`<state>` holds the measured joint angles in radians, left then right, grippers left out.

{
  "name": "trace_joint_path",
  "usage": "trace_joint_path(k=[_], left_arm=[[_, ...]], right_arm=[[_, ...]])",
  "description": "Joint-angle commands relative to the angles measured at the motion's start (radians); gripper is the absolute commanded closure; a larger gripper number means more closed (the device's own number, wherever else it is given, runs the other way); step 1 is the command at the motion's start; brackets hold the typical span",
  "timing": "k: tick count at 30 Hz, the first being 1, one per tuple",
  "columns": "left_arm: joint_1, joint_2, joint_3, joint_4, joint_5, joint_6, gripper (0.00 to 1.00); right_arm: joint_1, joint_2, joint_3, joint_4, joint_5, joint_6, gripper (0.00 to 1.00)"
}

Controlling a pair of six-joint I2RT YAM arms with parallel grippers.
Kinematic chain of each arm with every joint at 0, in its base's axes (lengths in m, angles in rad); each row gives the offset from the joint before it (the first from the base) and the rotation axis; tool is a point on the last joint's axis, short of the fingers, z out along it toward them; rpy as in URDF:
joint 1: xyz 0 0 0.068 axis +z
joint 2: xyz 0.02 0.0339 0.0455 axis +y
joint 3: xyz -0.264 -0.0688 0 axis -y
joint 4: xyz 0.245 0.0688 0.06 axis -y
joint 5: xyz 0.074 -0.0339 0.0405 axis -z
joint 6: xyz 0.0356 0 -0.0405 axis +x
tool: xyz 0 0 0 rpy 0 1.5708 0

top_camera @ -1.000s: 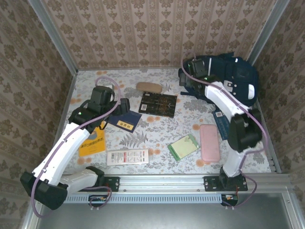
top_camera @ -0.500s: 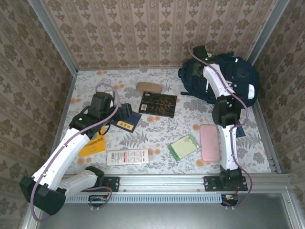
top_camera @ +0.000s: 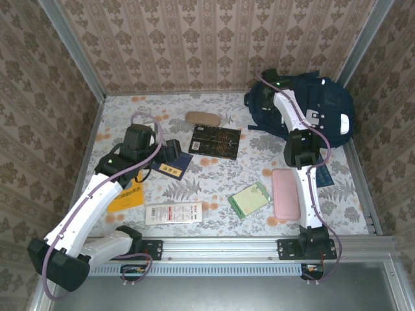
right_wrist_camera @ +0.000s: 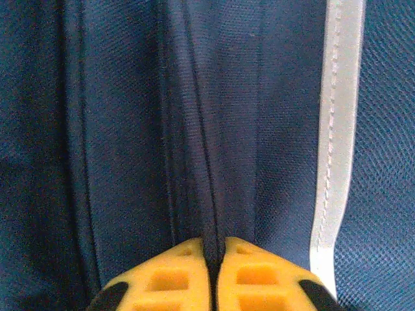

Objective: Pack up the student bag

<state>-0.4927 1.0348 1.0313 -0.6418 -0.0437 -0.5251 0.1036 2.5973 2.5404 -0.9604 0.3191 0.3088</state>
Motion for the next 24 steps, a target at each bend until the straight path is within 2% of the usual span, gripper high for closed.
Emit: trace_joint_path(k=[1,8,11,13,18,20,22,24], left_arm=[[0.015,0.007,-0.005,0.014,0.022,-0.011,0.0],[0.02,0.022,0.013,0.002,0.039,0.015,0.0],[0.021,0.012,0.004,0.019,0.056,0.031,0.0],[0.02,0.0,-0.005,0.035,0.069,0.034,0.0],[0.019,-0.028,-0.011,0.056,0.066,0.031,0.01],[0.017,-0.024,0.007,0.049,0.074,0.031,0.01],[0.013,-0.02,0.028,0.041,0.084,0.024,0.02],[0.0,-0.015,0.05,0.038,0.095,0.017,0.02]], right_arm=[[-0.019,-0.065,-0.039,-0.018,-0.036,-0.036,1.0],[0.048,-0.352,-0.319,0.217,-0.155,-0.167,1.0],[0.069,-0.509,-0.473,0.333,-0.249,-0.173,1.0],[0.076,-0.622,-0.61,0.44,-0.356,-0.174,1.0],[0.106,-0.775,-0.778,0.517,-0.505,-0.245,1.0],[0.117,-0.834,-0.856,0.565,-0.509,-0.277,1.0],[0.127,-0.918,-0.987,0.685,-0.533,-0.314,1.0],[0.136,-1.007,-1.12,0.816,-0.61,-0.376,1.0]])
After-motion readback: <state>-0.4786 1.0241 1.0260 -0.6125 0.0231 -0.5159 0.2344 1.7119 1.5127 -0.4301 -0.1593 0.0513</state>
